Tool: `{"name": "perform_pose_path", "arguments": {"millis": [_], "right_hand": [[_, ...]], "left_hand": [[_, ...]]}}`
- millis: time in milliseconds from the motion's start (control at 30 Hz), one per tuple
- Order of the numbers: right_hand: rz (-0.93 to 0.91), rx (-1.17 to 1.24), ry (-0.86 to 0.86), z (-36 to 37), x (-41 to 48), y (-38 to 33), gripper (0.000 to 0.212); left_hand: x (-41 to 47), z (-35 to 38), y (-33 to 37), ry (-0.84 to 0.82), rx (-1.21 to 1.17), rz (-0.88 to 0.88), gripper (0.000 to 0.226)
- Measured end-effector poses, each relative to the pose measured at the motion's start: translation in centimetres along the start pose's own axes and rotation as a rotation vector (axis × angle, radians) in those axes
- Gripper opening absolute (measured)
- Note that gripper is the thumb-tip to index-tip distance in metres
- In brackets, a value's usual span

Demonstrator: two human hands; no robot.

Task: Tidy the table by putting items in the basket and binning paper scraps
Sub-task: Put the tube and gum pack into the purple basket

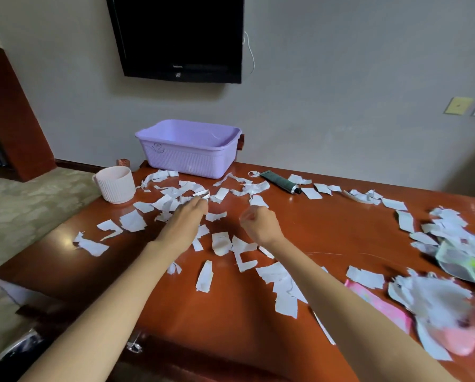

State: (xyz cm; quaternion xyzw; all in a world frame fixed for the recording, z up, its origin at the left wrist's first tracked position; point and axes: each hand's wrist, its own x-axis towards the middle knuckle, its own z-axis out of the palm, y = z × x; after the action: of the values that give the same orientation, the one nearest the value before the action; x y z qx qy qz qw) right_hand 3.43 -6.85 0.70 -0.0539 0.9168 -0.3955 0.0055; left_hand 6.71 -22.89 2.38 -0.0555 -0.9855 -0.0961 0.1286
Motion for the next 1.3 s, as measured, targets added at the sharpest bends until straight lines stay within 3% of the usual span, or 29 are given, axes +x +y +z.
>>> {"name": "perform_pose_path", "arguments": {"millis": [67,167,267,367,467,600,667,767,867,933,1067,1300], "right_hand": [[0.079,0.181,-0.037,-0.6,0.0,0.3,0.026],[0.296,0.694,-0.154,-1.5,-0.3,0.2,0.027],[0.392,1.055,-0.319,-1.9,-0.6,0.4,0.030],[0.441,1.248,-0.286,-3.0,-0.3,0.7,0.021],[0.486,1.123,-0.117,-4.1,0.8,1.7,0.025],[0.380,0.938,0.007,-5.1,2.5,3.4,0.026],[0.325,0.857,-0.001,-5.8,3.4,4.2,0.023],[0.313,0.668,0.072,-6.6,5.3,5.0,0.024],[0.223,0.075,0.247,-7.0,7.7,6.7,0.030],[0.139,-0.175,0.250,-7.0,9.0,7.5,0.035],[0.068,-0.454,0.159,-7.2,12.8,7.9,0.046],[0.116,-0.722,0.030,-6.1,17.9,8.9,0.048]], "left_hand": [[0.8,0.1,1.7,0.093,-0.042,0.040,0.043],[1.9,0.1,4.5,0.298,-0.287,0.013,0.030],[3.3,0.4,6.9,0.542,-0.721,-0.158,0.019],[4.5,1.2,8.0,0.512,-0.994,-0.374,0.019],[5.7,2.3,8.3,0.176,-0.921,-0.413,0.025],[6.7,2.8,8.5,-0.306,-0.772,-0.191,0.034],[7.3,2.9,8.9,-0.453,-0.647,-0.115,0.039],[8.9,3.7,9.1,-0.454,-0.591,-0.181,0.043],[10.7,4.8,8.8,-0.366,-0.585,-0.329,0.046],[11.8,5.3,8.7,-0.333,-0.581,-0.402,0.044],[14.8,6.4,8.3,-0.273,-0.664,-0.468,0.040],[19.8,6.4,8.0,-0.276,-0.653,-0.388,0.038]]}}
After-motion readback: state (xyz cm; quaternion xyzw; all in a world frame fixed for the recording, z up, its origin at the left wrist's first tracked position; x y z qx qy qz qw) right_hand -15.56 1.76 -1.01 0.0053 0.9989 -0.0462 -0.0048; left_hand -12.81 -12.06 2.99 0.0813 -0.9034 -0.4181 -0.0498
